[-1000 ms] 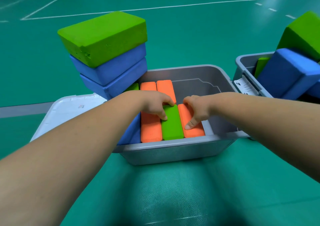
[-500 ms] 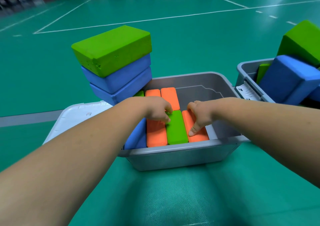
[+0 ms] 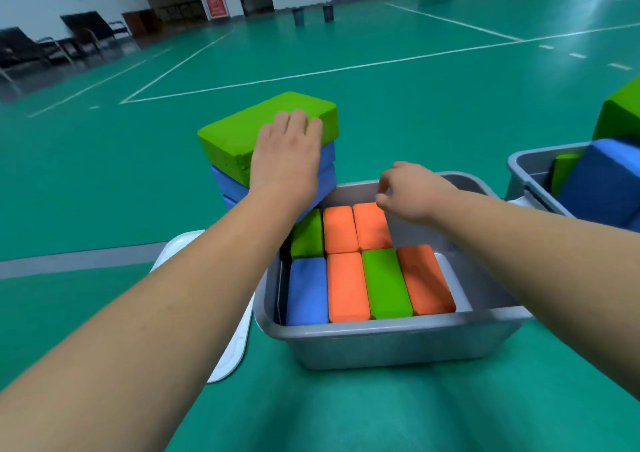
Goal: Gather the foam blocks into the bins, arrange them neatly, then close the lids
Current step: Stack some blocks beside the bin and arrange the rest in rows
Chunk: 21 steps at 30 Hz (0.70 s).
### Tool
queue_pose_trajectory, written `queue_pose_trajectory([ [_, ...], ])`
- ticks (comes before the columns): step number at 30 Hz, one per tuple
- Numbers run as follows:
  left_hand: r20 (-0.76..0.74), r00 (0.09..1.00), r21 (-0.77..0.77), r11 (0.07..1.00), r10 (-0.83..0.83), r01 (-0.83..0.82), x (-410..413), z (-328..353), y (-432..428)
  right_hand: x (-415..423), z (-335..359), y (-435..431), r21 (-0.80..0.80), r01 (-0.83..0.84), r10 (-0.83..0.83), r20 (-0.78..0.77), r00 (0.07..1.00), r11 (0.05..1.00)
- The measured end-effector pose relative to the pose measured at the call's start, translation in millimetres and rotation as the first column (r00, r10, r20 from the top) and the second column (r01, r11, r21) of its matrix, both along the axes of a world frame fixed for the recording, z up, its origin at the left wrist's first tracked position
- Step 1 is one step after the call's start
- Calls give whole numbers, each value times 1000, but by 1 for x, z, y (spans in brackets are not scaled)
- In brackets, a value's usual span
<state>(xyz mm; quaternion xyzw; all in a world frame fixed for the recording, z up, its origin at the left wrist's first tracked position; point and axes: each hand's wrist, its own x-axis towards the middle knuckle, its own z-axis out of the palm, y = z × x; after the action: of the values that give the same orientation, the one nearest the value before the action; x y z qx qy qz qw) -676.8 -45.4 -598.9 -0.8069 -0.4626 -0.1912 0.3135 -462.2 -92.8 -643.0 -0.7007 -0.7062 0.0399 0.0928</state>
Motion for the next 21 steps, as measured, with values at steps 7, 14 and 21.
queue_pose_trajectory([
  [7, 69, 959, -88, 959, 274, -268, -34, -13, 26, -30, 7, 1, 109, -9, 13, -40, 999, 994],
  [14, 96, 975, -78, 978, 201, -194, -32, -7, 24, -53, 17, 8, 233, 52, -10, -181, 983, 971],
  [21, 148, 988, 34, 998, -52, 47, -2, 2, 6, -34, 59, 15, 437, 377, -86, -552, 829, 817],
])
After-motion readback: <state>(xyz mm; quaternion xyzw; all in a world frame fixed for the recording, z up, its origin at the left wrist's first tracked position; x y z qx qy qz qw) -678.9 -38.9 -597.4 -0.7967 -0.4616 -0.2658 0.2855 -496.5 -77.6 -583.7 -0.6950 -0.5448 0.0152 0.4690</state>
